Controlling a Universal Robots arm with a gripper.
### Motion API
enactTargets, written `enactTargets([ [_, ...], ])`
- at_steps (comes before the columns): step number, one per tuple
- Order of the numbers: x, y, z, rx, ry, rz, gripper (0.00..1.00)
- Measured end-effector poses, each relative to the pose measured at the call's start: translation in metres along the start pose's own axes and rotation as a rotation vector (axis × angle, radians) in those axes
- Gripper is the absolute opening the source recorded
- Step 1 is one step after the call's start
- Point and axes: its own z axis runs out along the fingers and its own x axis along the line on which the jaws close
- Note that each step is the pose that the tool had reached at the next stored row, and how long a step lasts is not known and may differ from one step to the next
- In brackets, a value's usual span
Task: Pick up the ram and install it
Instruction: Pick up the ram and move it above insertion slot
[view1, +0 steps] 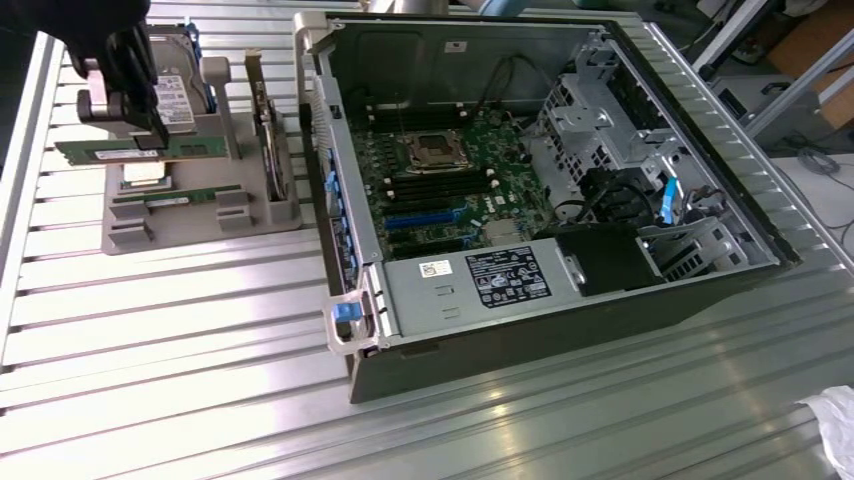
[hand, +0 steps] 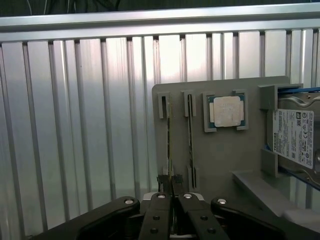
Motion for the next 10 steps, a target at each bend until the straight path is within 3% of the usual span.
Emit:
enactTargets([
  [10, 0.0001, -0.0001, -0.0047, 0.0, 0.0, 0.0, 0.12],
])
